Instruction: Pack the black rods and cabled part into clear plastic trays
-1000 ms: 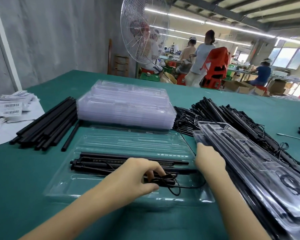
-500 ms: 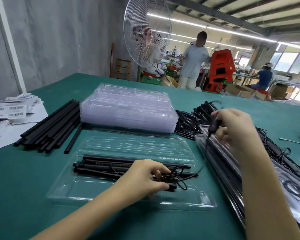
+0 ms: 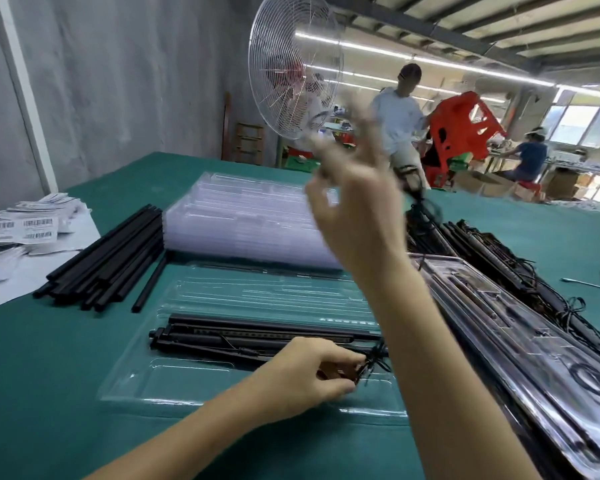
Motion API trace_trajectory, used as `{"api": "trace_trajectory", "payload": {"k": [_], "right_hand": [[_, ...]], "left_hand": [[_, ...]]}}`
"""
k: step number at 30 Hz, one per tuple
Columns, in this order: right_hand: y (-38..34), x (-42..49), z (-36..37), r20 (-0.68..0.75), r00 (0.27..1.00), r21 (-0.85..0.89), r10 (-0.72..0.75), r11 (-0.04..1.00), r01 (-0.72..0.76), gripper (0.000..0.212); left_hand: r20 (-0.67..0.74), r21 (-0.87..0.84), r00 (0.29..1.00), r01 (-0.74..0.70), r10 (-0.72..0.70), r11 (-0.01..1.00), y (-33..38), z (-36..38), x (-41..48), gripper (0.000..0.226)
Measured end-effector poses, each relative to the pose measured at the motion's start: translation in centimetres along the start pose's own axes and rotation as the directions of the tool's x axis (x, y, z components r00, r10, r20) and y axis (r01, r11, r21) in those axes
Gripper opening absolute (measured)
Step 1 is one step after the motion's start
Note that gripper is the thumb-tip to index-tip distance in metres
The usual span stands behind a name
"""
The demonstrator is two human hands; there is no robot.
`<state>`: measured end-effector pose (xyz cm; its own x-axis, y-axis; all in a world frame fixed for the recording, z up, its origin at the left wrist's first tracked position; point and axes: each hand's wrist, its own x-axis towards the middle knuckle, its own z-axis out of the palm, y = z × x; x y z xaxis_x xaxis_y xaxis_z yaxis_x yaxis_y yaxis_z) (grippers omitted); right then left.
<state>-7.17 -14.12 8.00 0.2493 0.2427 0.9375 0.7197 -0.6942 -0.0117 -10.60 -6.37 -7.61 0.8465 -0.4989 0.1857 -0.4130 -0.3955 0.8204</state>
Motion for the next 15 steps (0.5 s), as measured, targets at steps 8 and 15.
{"api": "trace_trajectory", "payload": {"k": [8, 15], "right_hand": [[-1.5, -5.2, 4.5, 0.798, 0.595, 0.049, -0.091, 0.995, 0.087, 0.054], [1.0, -5.9, 2.6, 0.71, 0.698, 0.167, 0.092, 0.941, -0.294, 0.038]], "left_hand": [[0.089, 0.049, 0.992, 0.09, -0.094, 0.995, 1.9, -4.9, -2.4, 0.026], [-0.227, -0.08, 0.972, 0.045, -0.063, 0.996, 3.2, -12.3, -4.6, 0.032]]}}
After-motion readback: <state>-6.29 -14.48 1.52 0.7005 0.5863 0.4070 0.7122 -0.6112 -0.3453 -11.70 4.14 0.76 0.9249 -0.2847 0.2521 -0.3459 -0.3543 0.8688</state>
